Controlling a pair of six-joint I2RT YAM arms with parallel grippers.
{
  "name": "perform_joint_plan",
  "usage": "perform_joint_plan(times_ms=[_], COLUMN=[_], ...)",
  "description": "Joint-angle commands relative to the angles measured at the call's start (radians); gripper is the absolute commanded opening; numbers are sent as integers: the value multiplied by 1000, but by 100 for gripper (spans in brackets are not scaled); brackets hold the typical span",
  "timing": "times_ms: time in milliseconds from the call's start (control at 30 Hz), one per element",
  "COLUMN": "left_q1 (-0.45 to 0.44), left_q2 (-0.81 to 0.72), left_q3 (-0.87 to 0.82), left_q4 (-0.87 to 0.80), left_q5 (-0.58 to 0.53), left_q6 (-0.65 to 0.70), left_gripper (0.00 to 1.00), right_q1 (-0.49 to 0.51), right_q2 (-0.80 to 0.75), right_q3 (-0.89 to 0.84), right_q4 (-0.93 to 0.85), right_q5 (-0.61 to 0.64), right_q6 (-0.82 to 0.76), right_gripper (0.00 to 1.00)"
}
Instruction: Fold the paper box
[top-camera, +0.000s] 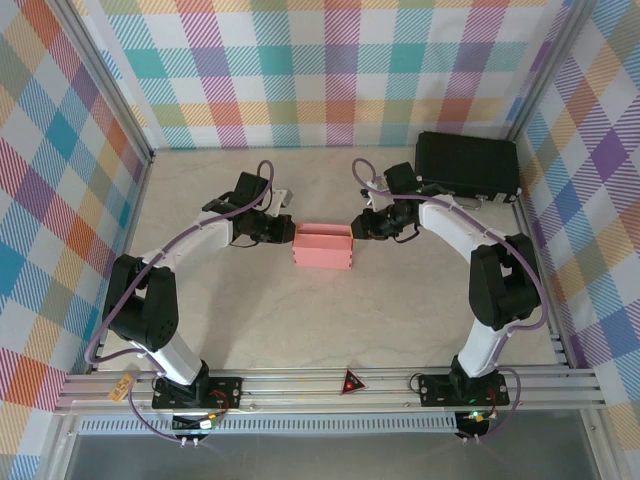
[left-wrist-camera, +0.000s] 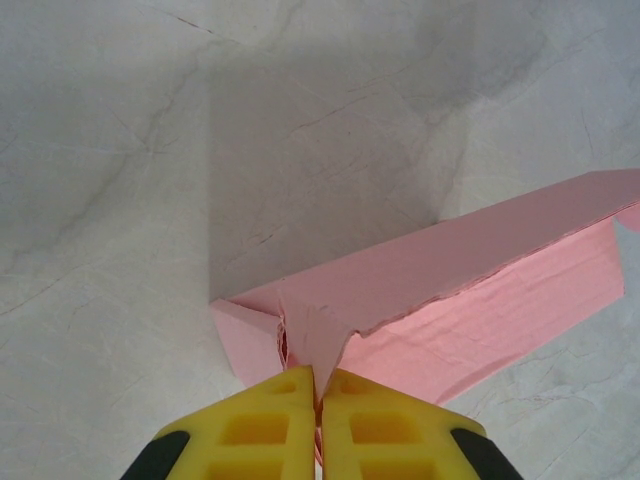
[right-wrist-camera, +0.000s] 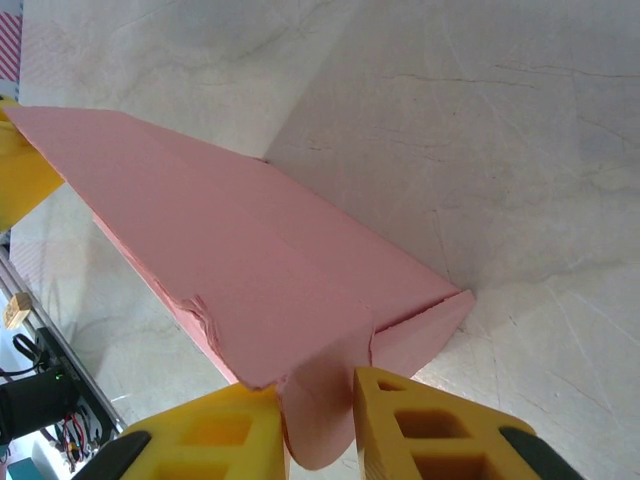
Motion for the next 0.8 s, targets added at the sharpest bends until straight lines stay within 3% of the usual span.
perform_joint_plan(times_ms=[0, 767], left_q1=[-11, -12], left_q2=[-3, -13], left_q3=[-8, -15], left_q4=[-45, -55], left_q5=[-5, -11], left_q6=[8, 11], left_gripper=[11, 11], right_q1=[6, 13], right_q2=[-23, -32], right_q3=[-5, 2], right_q4=[-13, -41], right_q5=[21, 41], right_q6=[-9, -15], right_gripper=[24, 16])
